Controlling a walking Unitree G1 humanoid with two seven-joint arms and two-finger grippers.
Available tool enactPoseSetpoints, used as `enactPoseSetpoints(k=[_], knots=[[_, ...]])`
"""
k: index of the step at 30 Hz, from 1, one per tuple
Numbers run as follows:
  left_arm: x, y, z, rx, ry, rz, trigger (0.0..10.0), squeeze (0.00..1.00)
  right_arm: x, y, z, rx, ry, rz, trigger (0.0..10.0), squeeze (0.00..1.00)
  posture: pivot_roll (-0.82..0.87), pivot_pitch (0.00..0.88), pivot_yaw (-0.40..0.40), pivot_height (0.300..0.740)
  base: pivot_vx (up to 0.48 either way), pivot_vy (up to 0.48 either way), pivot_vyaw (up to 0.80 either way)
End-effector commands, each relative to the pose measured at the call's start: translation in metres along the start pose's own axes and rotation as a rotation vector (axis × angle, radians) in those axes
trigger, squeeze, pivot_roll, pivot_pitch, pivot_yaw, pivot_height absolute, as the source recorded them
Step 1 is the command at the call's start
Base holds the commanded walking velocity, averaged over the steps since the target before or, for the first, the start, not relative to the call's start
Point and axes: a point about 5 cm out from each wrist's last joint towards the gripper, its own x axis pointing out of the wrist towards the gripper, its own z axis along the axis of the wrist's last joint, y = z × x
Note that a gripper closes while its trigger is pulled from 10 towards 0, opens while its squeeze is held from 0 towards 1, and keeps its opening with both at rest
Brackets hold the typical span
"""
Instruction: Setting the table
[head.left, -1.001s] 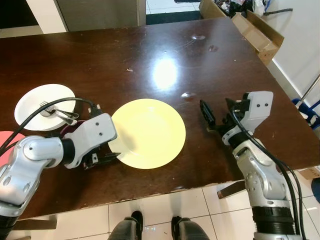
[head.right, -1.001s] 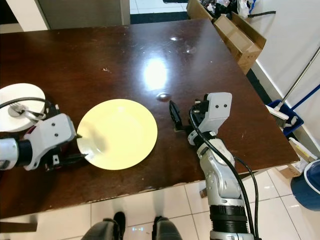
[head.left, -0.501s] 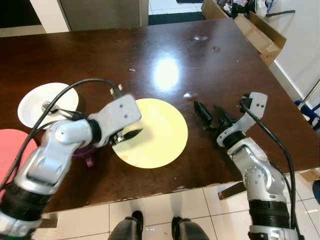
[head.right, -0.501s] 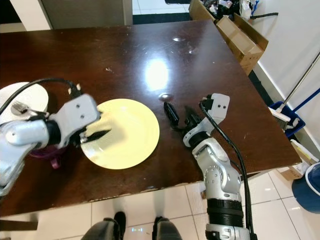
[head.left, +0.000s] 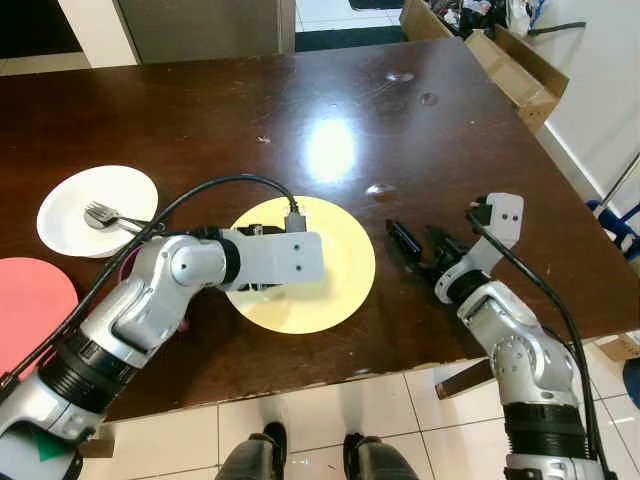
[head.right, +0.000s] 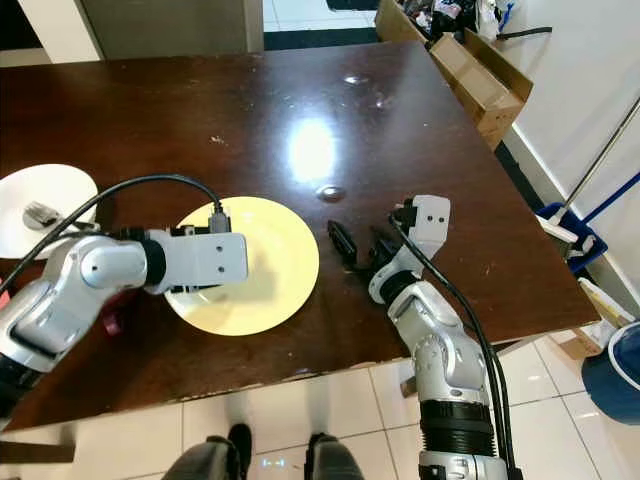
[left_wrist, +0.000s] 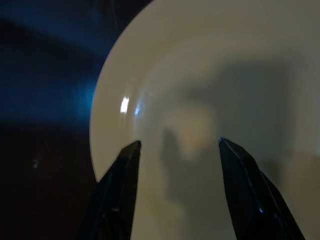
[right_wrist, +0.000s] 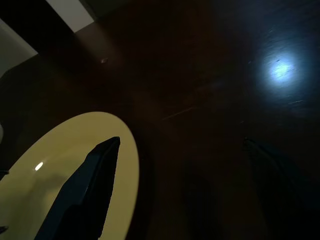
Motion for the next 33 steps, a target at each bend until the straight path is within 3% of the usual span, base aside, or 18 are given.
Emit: enactPoseSetpoints(k=[1, 5, 9, 16, 21, 26, 29, 33], knots=[[-0.001, -0.003, -0.004, 0.015, 0.016, -0.03, 10.0, 0.0, -0.003, -0.001, -0.003, 0.022, 0.006, -0.009, 10.0, 0.0, -0.06, 0.164, 0.057, 0.74, 0.0, 0.0, 0.0], [-0.019, -0.002, -0.015, -0.004, 0.028, -0.081, 10.0, 0.0, -0.004, -0.002, -0.004, 0.026, 0.009, -0.011, 10.0, 0.0, -0.05, 0.169, 0.057, 0.74, 0.0, 0.0, 0.0], [-0.038, -0.011, -0.038, 0.043, 0.106, -0.161, 10.0, 0.0, -0.002, 0.0, -0.006, 0.036, 0.007, -0.006, 10.0, 0.0, -0.05, 0.169, 0.056, 0.74, 0.0, 0.0, 0.0], [-0.04, -0.015, -0.043, 0.062, 0.132, -0.18, 10.0, 0.0, 0.001, 0.003, -0.007, 0.042, 0.009, 0.005, 10.0, 0.0, -0.03, 0.17, 0.055, 0.74, 0.0, 0.0, 0.0], [-0.034, -0.029, -0.037, 0.048, 0.099, -0.222, 10.0, 0.0, 0.002, 0.005, -0.006, 0.046, 0.004, 0.012, 10.0, 0.0, -0.04, 0.169, 0.055, 0.74, 0.0, 0.0, 0.0], [-0.032, -0.038, -0.04, 0.085, 0.111, -0.253, 10.0, 0.0, 0.002, 0.003, -0.003, 0.056, -0.008, 0.004, 10.0, 0.0, -0.04, 0.169, 0.058, 0.74, 0.0, 0.0, 0.0], [-0.029, -0.041, -0.041, 0.083, 0.11, -0.249, 10.0, 0.0, 0.003, 0.004, 0.005, 0.15, -0.053, 0.024, 10.0, 0.0, -0.04, 0.169, 0.058, 0.74, 0.0, 0.0, 0.0], [-0.028, -0.039, -0.039, 0.075, 0.102, -0.239, 10.0, 0.0, 0.001, 0.016, 0.015, 0.27, -0.106, 0.139, 10.0, 0.0, -0.05, 0.17, 0.055, 0.74, 0.0, 0.0, 0.0]])
